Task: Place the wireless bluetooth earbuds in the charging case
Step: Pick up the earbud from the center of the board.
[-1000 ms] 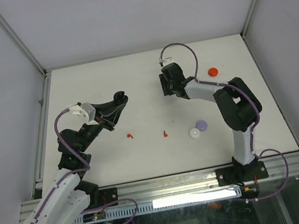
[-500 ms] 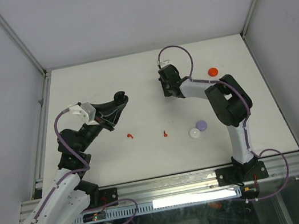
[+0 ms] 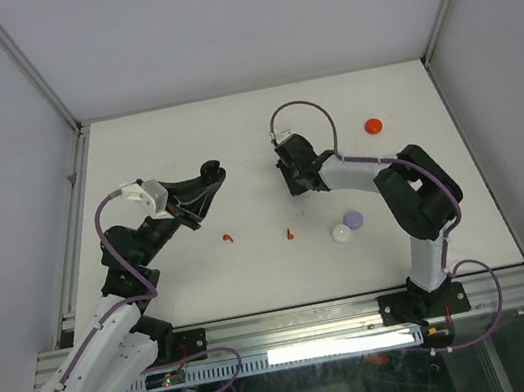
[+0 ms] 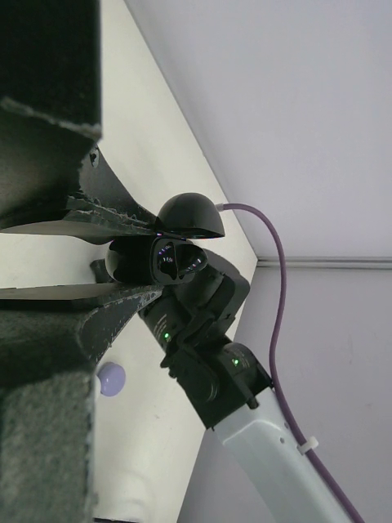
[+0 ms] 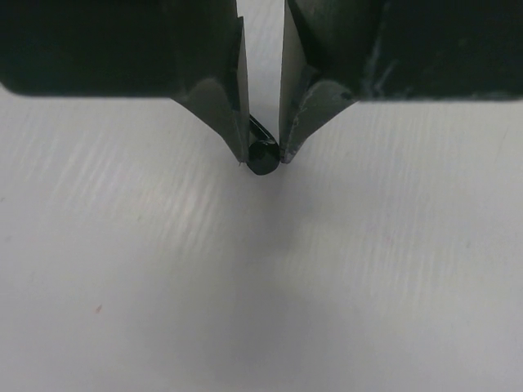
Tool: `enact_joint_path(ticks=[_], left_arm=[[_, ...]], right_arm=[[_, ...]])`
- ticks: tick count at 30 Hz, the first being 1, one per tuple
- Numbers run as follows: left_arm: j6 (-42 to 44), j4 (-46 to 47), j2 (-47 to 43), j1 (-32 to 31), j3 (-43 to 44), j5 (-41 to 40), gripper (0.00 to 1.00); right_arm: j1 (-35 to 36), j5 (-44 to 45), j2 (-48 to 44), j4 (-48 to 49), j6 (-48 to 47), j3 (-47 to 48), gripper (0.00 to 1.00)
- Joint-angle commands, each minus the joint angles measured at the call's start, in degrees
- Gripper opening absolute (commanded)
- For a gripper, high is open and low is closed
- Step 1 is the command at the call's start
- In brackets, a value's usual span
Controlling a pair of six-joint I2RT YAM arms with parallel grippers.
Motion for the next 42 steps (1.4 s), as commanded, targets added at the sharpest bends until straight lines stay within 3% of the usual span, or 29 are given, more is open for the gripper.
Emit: enact_joint_path(ticks=[1, 14, 26, 33, 42], left_arm=[[0.0, 1.68, -0.3, 0.8, 2.79, 1.67, 0.0], [-0.45, 2.02, -0.12, 0.8, 2.7, 2.22, 0.0], [-0.52, 2.03, 0.04, 0.8, 2.65, 2.31, 0.0], [-0.54, 2.1, 0.18, 0.8, 2.71, 2.14, 0.0], [-0.13, 2.03, -0.39, 0.77, 2.48, 1.44, 0.0]], right_arm=[[3.98, -1.39, -6.21, -6.08, 0.26, -3.23, 0.21], [6.6, 2.35, -10.2, -8.74, -2.96, -7.48, 0.45], [4.22, 7.66, -12.14, -7.66, -2.63, -8.05, 0.46], [7.64, 3.69, -15.45, -6.81, -3.72, -6.53, 0.46], [9.36, 5.3, -9.48, -6.08, -2.29, -2.38, 0.41]])
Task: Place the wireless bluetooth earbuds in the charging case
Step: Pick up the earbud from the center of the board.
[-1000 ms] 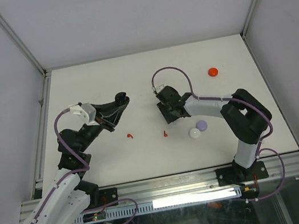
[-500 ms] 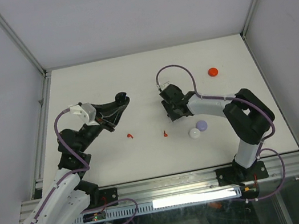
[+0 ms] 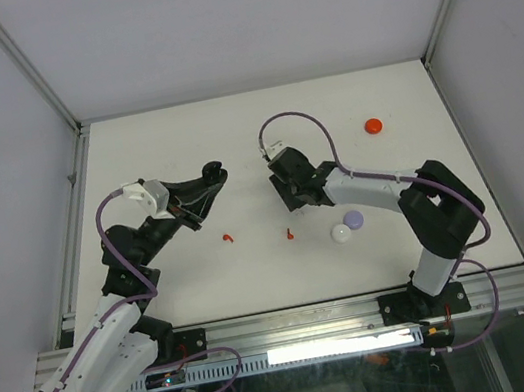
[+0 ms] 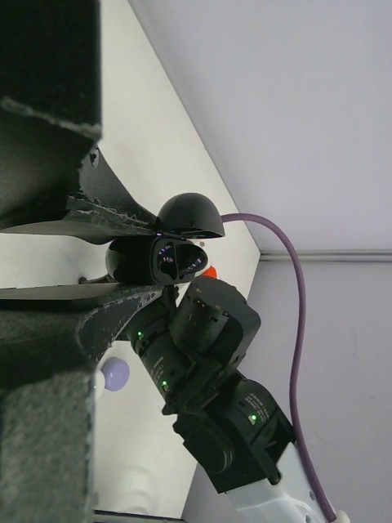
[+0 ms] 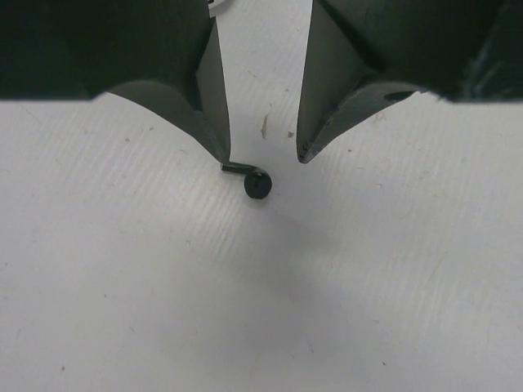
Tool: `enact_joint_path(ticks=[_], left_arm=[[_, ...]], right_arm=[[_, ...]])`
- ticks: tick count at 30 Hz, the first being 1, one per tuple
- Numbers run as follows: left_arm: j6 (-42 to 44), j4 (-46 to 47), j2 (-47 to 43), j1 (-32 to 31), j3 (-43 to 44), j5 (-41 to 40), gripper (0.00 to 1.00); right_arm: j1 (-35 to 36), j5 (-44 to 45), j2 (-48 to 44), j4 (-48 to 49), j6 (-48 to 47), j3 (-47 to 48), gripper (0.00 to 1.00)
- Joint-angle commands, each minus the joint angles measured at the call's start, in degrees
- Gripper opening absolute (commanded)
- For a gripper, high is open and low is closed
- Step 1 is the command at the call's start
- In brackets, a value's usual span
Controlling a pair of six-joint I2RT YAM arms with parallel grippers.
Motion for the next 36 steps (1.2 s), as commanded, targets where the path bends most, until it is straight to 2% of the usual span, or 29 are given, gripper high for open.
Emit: enact_joint_path(ticks=[1, 23, 36], left_arm=[[0.11, 2.0, -0.82, 0.8, 2.48, 0.24, 0.0], [0.15, 1.97, -0.76, 0.79, 2.58, 0.91, 0.0], [0.29, 2.26, -0.32, 0.79, 2.41, 1.2, 0.0]], right_arm=[[0.65, 1.27, 2.9, 2.37, 0.37, 3.72, 0.4], [0.58, 3.35, 8.89, 2.5, 0.54, 5.01, 0.26], [-0.03, 0.87, 11.13, 1.15, 0.95, 6.72, 0.26]])
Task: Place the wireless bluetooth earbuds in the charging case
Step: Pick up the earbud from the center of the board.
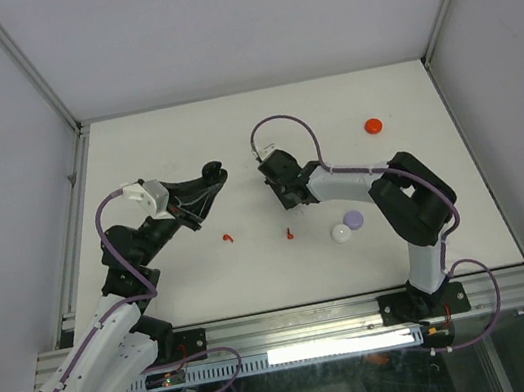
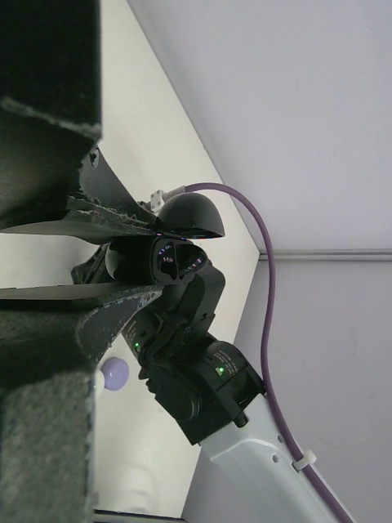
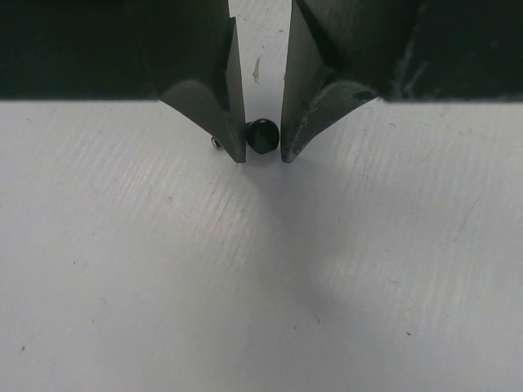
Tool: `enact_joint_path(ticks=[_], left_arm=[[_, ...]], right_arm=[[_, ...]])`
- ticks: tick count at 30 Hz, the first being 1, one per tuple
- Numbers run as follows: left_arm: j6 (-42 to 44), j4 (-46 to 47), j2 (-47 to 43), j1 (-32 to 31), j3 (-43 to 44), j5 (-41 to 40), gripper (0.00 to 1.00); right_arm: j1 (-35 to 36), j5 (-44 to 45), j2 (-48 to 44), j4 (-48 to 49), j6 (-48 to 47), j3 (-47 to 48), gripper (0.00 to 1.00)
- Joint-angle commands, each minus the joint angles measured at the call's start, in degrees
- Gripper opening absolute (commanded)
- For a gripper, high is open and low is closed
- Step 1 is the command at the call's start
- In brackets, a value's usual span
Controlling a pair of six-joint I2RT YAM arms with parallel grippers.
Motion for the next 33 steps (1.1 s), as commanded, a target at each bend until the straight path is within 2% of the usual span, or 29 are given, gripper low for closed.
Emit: enact_joint_path(ticks=[1, 6, 10, 19, 26, 33], left_arm=[[0.32, 2.24, -0.04, 0.8, 2.39, 1.18, 0.0], [0.16, 2.56, 0.66, 0.8, 2.41, 1.72, 0.0], [-0.23, 2.84, 0.94, 0.8, 2.35, 2.05, 0.0], [-0.17, 2.9, 1.19, 0.8, 2.36, 2.52, 0.0], [0.09, 3.1, 1.76, 0.76, 2.3, 3.01, 0.0], [1.41, 3.53, 1.79, 0.78, 1.96, 3.38, 0.0]], right_arm=[[-0.26, -1.37, 0.94, -0.62, 0.66, 1.45, 0.25], [-0.39, -2.17, -1.87, -0.79, 1.3, 0.33, 0.22], [-0.56, -2.35, -2.41, -1.78, 0.91, 0.23, 0.3], [-1.01, -6.75, -1.6, -4.1, -1.06, 0.62, 0.32], [-1.01, -7.54, -0.32, -4.87, -1.11, 0.93, 0.24], [-1.01, -9.71, -5.76, -3.82, -0.53, -0.74, 0.16]])
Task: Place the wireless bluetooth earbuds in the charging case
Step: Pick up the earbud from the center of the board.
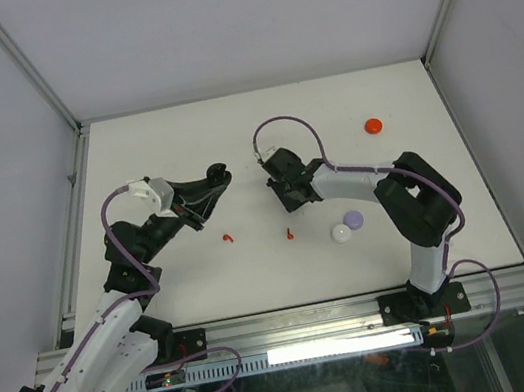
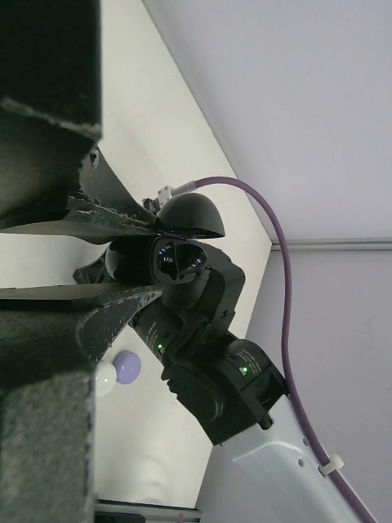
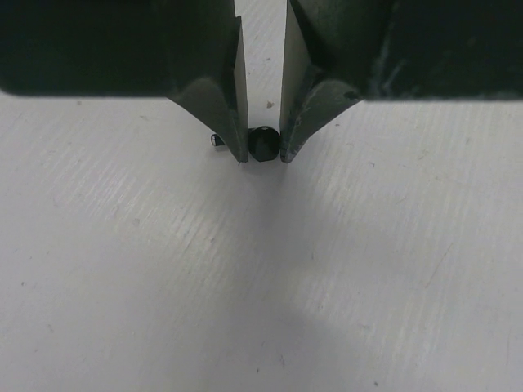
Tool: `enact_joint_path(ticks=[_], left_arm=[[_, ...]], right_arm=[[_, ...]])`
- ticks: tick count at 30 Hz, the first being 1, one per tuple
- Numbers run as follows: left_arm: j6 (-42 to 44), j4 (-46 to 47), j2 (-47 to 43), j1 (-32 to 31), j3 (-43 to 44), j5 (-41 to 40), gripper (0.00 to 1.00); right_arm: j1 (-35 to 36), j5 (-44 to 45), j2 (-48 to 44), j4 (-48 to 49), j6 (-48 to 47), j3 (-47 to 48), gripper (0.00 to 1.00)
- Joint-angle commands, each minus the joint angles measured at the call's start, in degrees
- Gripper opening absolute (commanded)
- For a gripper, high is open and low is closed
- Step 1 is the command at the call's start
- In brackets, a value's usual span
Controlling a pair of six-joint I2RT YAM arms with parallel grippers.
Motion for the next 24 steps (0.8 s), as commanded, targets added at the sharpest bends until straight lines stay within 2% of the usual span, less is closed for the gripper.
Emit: enact_joint_path(ticks=[1, 14, 20, 24], left_arm=[[1.9, 3.4, -0.31, 0.8, 1.83, 1.6, 0.0], [5.73, 12.33, 0.6, 0.97, -2.71, 0.11, 0.0], [6.27, 23.71, 4.82, 0.98, -5.02, 1.9, 0.0], [5.96, 27.09, 8.62, 0.98, -3.74, 4.16, 0.0]], right_arm=[[-0.02, -3.55, -6.42, -0.97, 0.3, -1.19, 0.16], [-0.02, -11.51, -27.45, 5.53, 9.06, -3.46, 0.15], [-0.02, -17.95, -35.19, 9.14, 14.58, -3.98, 0.15], [-0.02, -21.8, -40.06, 13.52, 18.96, -4.86, 0.15]])
